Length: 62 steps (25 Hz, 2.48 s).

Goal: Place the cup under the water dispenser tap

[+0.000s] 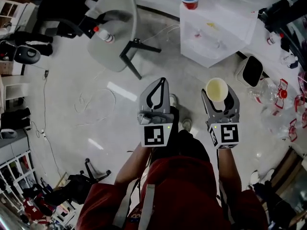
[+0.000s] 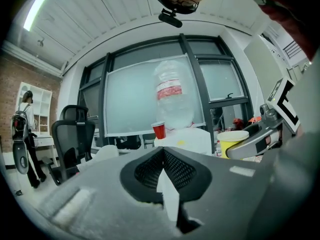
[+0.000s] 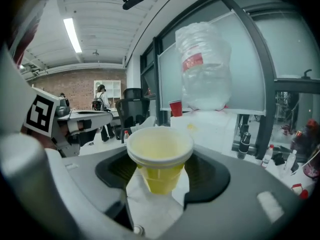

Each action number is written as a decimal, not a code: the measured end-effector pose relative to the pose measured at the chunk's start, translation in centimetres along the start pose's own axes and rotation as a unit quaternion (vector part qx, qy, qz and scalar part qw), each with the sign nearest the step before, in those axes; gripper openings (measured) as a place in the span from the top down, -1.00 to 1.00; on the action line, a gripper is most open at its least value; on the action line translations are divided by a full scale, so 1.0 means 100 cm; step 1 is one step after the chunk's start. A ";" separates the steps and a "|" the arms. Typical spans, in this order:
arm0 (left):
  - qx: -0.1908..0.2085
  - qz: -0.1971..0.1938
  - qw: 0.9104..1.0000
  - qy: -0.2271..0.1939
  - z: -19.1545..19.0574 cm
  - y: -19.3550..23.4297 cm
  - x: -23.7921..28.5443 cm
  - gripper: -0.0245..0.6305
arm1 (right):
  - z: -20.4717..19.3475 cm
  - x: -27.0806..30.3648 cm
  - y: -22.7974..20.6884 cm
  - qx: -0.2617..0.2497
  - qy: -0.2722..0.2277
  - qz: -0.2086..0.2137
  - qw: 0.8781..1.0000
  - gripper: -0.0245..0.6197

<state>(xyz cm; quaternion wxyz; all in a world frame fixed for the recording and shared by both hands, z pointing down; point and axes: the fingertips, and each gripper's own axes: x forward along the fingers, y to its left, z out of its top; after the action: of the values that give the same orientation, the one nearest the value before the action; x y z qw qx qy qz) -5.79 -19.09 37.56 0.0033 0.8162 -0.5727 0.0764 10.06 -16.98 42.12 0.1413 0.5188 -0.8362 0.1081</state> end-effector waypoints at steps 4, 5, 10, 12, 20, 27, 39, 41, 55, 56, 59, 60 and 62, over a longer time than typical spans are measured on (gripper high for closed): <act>-0.005 -0.006 1.000 0.012 -0.036 0.016 0.022 0.91 | -0.033 0.037 0.004 0.000 0.024 -0.001 1.000 0.02; -0.003 -0.010 1.000 0.019 -0.047 0.019 0.027 0.91 | -0.043 0.046 0.005 0.003 0.031 -0.003 1.000 0.02; 0.001 -0.026 0.999 0.031 -0.093 0.029 0.053 0.91 | -0.087 0.087 0.002 0.018 0.055 -0.017 0.998 0.02; 0.004 -0.034 0.999 0.038 -0.114 0.033 0.061 0.91 | -0.104 0.102 -0.002 0.029 0.062 -0.028 0.997 0.02; 0.000 -0.043 0.997 0.060 -0.195 0.041 0.088 0.91 | -0.178 0.156 -0.004 0.045 0.093 -0.035 0.994 0.02; -0.001 -0.067 0.993 0.094 -0.274 0.031 0.092 0.91 | -0.246 0.181 0.001 0.045 0.120 -0.045 0.991 0.02; -0.030 -0.081 0.992 0.094 -0.328 0.011 0.113 0.91 | -0.280 0.235 -0.039 0.037 0.101 -0.071 0.992 0.02; -0.031 -0.079 0.992 0.094 -0.335 0.010 0.118 0.91 | -0.273 0.247 -0.047 0.032 0.090 -0.075 0.993 0.01; -0.033 -0.087 0.990 0.106 -0.346 0.014 0.131 0.91 | -0.244 0.319 -0.097 -0.002 0.060 -0.101 0.993 0.01; -0.034 -0.086 0.990 0.106 -0.346 0.015 0.131 0.91 | -0.244 0.322 -0.099 -0.004 0.060 -0.103 0.993 0.01; -0.035 -0.085 0.990 0.104 -0.347 0.017 0.133 0.91 | -0.246 0.331 -0.104 -0.006 0.062 -0.109 0.992 0.01; -0.036 -0.085 0.990 0.104 -0.348 0.018 0.133 0.91 | -0.247 0.334 -0.106 -0.002 0.060 -0.111 0.992 0.01; -0.038 -0.085 0.990 0.105 -0.348 0.019 0.133 0.91 | -0.247 0.337 -0.109 0.011 0.051 -0.115 0.992 0.01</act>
<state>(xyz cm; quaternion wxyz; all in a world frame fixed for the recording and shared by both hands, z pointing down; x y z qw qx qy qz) -7.34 -28.95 73.55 0.1011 0.8487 -0.5002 0.1386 8.68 -41.84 77.35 0.1898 0.6071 -0.7613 0.1263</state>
